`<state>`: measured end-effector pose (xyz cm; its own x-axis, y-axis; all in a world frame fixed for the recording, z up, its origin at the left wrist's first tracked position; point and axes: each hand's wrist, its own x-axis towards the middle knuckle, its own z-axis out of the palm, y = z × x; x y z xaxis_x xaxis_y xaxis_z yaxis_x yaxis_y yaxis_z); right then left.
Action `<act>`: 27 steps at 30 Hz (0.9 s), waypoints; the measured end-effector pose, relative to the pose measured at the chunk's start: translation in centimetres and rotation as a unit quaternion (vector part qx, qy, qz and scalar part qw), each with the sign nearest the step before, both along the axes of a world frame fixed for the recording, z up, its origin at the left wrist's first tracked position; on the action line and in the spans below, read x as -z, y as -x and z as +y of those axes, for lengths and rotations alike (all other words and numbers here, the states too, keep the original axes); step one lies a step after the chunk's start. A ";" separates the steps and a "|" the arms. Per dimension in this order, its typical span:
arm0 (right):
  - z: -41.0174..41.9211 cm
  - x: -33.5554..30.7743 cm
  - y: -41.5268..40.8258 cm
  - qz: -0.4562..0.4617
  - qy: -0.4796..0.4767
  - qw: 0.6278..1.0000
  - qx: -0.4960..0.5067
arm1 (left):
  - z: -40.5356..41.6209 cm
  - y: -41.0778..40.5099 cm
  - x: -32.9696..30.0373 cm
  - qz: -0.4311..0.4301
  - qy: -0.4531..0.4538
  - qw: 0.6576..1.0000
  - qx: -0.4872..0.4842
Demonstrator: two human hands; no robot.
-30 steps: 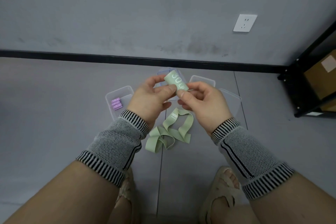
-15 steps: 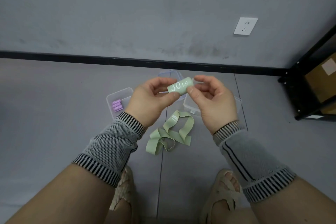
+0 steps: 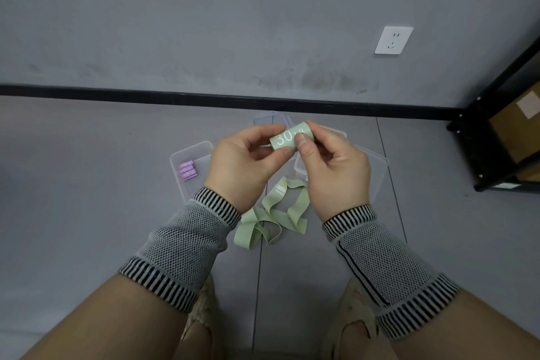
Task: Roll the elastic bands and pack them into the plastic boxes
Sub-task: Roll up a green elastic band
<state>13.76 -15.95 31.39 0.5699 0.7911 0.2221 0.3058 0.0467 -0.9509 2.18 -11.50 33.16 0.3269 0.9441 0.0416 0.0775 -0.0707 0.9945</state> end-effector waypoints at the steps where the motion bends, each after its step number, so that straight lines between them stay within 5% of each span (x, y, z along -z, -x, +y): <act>1: 0.0 0.0 0.1 0.005 -0.002 1.000 0.004 | 0.0 -0.1 0.0 -0.001 -0.001 1.000 -0.003; 14: 0.2 -0.3 0.0 0.040 0.005 0.999 0.016 | -0.2 -0.5 0.0 0.008 -0.029 1.000 -0.007; 21: 0.4 -0.5 -1.8 0.243 0.046 0.962 -0.115 | 0.5 0.4 -0.5 0.004 -0.018 1.000 0.012; 27: 0.4 -0.2 -1.8 0.266 0.043 0.953 -0.137 | 0.7 0.5 -0.2 0.003 0.009 1.000 -0.005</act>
